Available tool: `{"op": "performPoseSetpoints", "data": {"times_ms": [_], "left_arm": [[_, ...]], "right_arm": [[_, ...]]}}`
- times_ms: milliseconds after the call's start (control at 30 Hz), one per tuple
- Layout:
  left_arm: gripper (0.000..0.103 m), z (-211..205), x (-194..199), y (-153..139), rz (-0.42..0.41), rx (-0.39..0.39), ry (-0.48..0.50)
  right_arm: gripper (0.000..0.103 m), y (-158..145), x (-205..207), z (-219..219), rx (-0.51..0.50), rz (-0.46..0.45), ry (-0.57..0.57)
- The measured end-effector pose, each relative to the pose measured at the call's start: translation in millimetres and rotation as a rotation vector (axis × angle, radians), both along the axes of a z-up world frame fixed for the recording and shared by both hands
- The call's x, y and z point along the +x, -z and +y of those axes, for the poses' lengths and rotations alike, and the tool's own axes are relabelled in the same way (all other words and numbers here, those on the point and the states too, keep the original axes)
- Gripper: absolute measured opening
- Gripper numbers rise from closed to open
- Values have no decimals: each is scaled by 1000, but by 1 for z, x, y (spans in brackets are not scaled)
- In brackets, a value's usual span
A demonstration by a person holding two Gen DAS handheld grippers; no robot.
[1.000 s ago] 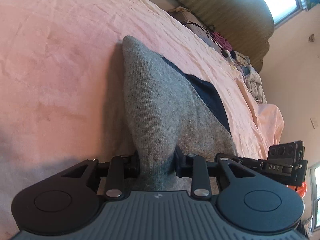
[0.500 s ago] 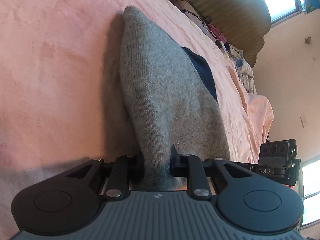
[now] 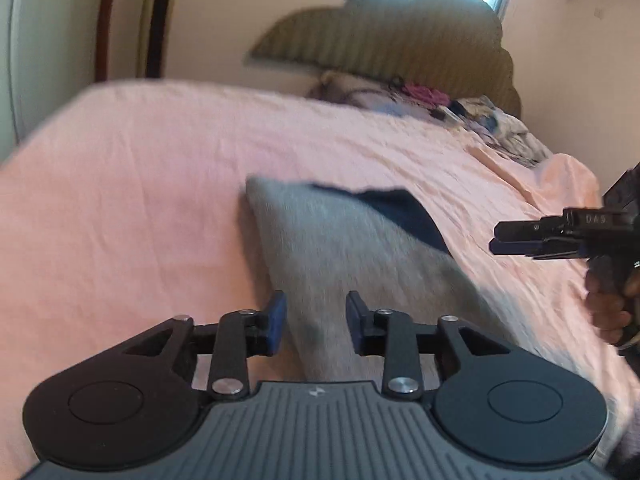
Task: Fold small clothes
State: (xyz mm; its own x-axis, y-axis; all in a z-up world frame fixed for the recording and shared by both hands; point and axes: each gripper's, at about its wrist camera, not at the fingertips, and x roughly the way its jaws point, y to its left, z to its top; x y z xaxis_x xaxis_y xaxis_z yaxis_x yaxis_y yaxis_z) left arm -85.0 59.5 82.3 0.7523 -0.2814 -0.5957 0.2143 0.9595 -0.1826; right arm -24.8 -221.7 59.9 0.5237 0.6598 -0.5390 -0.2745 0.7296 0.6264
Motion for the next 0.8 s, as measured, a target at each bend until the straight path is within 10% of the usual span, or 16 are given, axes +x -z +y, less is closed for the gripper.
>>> {"op": "performPoseSetpoints", "data": {"times_ms": [67,233,533,800], "left_arm": [[80,-35,12,3,-86,88,-47],[88,-76,48,62,-9,238,-51],[88,-64,56,71,20,169,-69],[89,-64,46,71,10,169,-59]], "right_arm": [[59,-20,19,25,-62,-94,47],[74,2,90,91,-152,-57,-5],[25,29,102,68,-155,58,67],[62,4,94,119,-227,-49,-37]]}}
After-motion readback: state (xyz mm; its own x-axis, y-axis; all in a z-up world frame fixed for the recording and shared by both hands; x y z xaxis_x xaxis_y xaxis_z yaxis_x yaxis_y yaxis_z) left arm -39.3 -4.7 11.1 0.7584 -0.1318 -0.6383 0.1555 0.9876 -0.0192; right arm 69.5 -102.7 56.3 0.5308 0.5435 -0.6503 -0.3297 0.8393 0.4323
